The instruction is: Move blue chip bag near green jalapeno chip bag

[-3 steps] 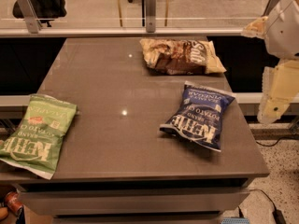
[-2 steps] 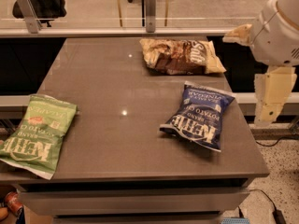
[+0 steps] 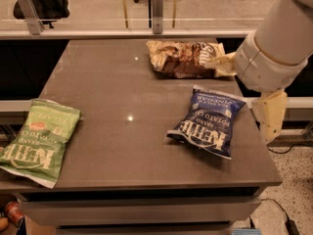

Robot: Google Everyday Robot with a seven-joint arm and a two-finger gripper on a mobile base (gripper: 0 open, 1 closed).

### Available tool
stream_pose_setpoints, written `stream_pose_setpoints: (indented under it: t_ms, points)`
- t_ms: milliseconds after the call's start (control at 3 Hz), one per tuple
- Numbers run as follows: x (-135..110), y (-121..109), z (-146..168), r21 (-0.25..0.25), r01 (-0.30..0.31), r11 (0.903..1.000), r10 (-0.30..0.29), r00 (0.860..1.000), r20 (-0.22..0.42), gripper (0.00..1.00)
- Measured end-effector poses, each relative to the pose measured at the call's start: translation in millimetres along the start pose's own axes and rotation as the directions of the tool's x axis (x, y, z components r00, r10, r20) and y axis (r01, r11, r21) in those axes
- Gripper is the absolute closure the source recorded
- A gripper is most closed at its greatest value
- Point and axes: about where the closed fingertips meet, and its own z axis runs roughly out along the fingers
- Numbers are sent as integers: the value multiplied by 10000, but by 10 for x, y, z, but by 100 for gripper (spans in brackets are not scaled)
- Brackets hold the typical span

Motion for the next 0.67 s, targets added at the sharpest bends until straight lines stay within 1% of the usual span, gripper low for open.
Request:
stream_pose_setpoints:
  t_ms: [333, 667]
  points:
    - [-66, -17, 234, -353, 1561, 9871, -1561, 9877, 24, 0]
    - [-111, -37, 424, -716, 2743, 9590, -2740, 9616, 149, 0]
